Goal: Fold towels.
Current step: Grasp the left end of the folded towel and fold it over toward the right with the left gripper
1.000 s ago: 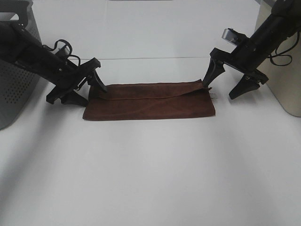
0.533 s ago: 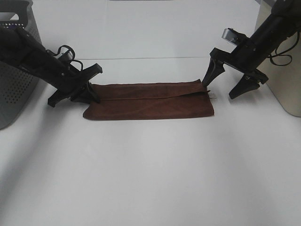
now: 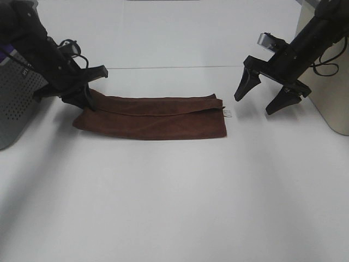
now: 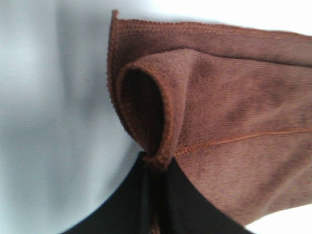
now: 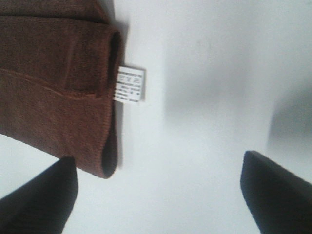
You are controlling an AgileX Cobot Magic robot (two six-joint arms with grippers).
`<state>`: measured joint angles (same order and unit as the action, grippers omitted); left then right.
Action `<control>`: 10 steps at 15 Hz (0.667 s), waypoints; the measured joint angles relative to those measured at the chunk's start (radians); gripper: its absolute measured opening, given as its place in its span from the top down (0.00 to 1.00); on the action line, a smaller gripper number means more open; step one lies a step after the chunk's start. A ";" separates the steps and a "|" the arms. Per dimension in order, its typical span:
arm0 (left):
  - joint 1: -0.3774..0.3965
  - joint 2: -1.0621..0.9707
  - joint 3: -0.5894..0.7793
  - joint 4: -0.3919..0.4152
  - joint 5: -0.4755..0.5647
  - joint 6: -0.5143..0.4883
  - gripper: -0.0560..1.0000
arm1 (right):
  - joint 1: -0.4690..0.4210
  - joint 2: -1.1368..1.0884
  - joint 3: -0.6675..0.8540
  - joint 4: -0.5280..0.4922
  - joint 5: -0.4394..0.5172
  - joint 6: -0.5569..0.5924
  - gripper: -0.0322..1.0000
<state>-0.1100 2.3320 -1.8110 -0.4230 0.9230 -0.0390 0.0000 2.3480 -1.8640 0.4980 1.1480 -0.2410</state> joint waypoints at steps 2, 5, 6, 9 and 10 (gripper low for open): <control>0.000 -0.026 -0.086 0.036 0.105 -0.045 0.92 | 0.000 0.000 0.000 0.000 0.000 0.000 0.14; -0.042 -0.029 -0.205 -0.082 0.203 -0.046 0.92 | 0.000 0.000 0.000 0.000 0.000 0.000 0.14; -0.070 -0.029 -0.232 -0.127 0.201 -0.045 0.92 | 0.000 0.000 0.000 0.000 0.000 0.000 0.14; -0.172 -0.027 -0.245 -0.173 0.125 -0.052 0.92 | 0.000 0.000 0.000 0.000 0.000 0.000 0.14; -0.200 -0.019 -0.245 -0.174 0.084 -0.067 0.92 | 0.000 0.000 0.000 0.000 0.000 0.000 0.14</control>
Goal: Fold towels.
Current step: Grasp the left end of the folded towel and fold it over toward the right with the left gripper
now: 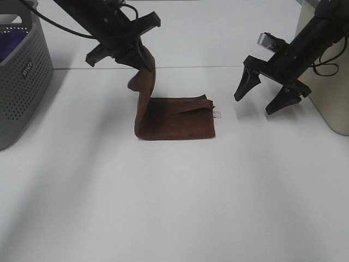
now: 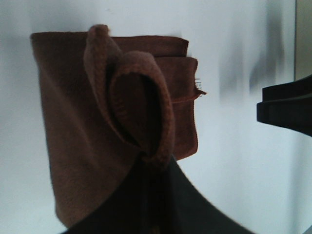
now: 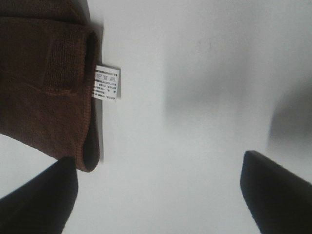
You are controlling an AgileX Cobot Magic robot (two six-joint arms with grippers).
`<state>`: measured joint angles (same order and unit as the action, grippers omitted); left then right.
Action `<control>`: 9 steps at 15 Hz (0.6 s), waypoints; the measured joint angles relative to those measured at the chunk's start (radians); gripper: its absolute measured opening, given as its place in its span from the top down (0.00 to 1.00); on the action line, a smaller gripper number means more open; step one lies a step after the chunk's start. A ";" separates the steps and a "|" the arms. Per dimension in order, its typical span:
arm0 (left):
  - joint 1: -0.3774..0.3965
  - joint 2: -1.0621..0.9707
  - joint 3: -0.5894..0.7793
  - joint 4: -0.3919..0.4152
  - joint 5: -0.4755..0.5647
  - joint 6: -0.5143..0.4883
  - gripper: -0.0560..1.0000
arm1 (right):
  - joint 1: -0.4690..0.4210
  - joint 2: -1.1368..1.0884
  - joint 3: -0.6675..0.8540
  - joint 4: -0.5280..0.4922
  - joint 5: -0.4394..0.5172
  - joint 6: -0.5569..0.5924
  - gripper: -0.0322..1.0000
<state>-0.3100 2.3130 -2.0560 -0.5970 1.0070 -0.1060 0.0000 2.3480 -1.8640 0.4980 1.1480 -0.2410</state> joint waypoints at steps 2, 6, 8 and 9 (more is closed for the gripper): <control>-0.049 0.030 0.000 0.000 -0.078 -0.022 0.92 | 0.000 0.000 0.000 0.000 0.000 0.000 0.14; -0.116 0.108 0.000 0.002 -0.158 -0.088 0.92 | 0.000 0.000 0.000 0.000 0.000 0.000 0.14; -0.142 0.128 0.000 0.002 -0.208 -0.122 0.83 | 0.000 0.000 0.000 0.004 0.000 0.000 0.14; -0.150 0.131 0.000 -0.007 -0.243 -0.135 0.71 | 0.000 0.000 0.000 0.011 0.000 0.000 0.14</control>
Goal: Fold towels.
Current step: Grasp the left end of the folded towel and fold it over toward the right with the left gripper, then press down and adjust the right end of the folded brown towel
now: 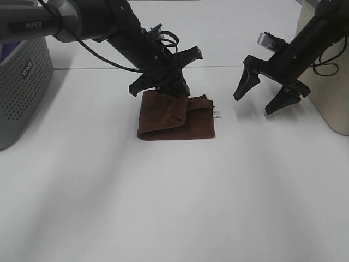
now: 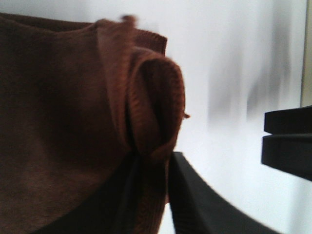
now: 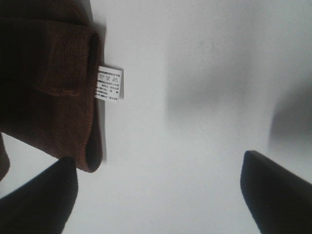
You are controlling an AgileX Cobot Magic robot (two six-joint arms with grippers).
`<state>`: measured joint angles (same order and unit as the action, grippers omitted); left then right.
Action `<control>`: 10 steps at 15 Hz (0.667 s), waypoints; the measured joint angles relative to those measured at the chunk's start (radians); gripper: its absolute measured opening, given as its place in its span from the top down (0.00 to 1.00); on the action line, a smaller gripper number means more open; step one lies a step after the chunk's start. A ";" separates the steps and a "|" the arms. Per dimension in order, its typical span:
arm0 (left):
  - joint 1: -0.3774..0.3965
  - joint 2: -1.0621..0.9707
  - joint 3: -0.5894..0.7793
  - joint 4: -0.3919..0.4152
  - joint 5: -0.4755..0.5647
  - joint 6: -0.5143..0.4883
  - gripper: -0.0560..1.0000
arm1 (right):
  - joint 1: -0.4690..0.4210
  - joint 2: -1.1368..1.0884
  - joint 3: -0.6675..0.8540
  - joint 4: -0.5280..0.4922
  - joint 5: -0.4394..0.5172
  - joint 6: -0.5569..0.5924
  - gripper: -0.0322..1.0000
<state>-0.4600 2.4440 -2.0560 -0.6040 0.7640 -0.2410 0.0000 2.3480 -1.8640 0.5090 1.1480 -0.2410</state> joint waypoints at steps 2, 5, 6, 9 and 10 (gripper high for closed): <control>-0.007 0.002 0.000 -0.073 -0.056 -0.006 0.45 | 0.000 0.000 0.000 0.026 0.000 0.000 0.14; 0.003 0.000 0.000 -0.167 -0.104 0.097 0.28 | 0.000 0.000 0.000 0.101 0.019 -0.008 0.14; 0.009 -0.003 0.000 -0.163 -0.102 0.133 0.27 | 0.000 0.000 0.000 0.141 0.040 -0.026 0.14; 0.096 -0.043 0.000 -0.111 -0.076 0.266 0.27 | 0.023 0.000 0.000 0.274 0.054 -0.114 0.14; 0.137 -0.059 0.000 -0.102 -0.068 0.275 0.27 | 0.046 0.000 0.000 0.321 0.054 -0.146 0.14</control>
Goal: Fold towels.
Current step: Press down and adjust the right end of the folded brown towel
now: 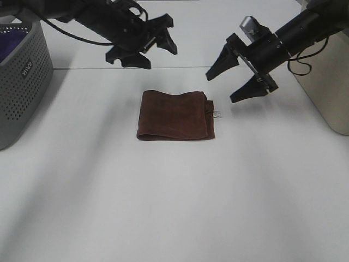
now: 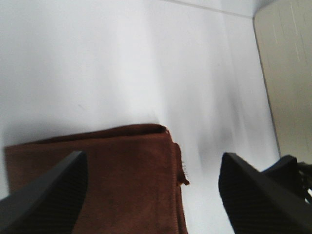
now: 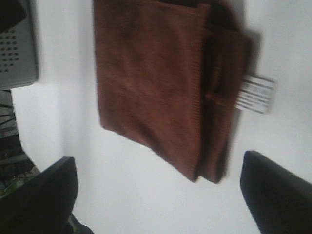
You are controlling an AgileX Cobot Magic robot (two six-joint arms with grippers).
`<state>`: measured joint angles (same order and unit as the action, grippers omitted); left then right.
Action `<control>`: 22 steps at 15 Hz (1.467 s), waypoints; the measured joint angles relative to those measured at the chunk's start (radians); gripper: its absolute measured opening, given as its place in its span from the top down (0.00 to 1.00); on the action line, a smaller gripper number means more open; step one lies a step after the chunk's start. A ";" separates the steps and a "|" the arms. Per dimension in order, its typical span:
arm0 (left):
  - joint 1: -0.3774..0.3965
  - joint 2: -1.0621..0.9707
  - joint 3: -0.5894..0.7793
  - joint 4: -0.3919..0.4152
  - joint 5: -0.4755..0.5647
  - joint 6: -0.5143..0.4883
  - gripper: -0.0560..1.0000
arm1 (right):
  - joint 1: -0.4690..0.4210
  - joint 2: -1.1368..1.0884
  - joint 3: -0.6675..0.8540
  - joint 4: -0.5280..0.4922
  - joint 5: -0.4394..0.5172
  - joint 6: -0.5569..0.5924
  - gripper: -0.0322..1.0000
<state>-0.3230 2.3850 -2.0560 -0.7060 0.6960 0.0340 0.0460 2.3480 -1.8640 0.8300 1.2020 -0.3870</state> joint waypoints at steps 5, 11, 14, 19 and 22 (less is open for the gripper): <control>0.118 -0.017 0.000 0.015 0.127 0.003 0.27 | 0.119 0.027 0.000 0.262 -0.097 -0.165 0.14; 0.123 -0.017 0.000 0.031 0.177 0.010 0.27 | 0.099 0.180 0.000 0.376 -0.158 -0.206 0.14; 0.123 -0.017 0.000 0.048 0.201 0.011 0.27 | 0.075 0.185 0.000 0.387 -0.156 -0.205 0.15; 0.123 -0.017 -0.026 0.075 0.308 0.011 0.27 | 0.058 0.051 0.000 0.165 -0.142 -0.138 0.15; 0.123 -0.063 -0.096 0.105 0.415 0.011 0.27 | 0.058 -0.071 0.000 -0.186 -0.143 0.044 0.15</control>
<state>-0.2000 2.3220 -2.1520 -0.6010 1.1110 0.0450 0.1040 2.2770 -1.8640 0.6440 1.0590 -0.3430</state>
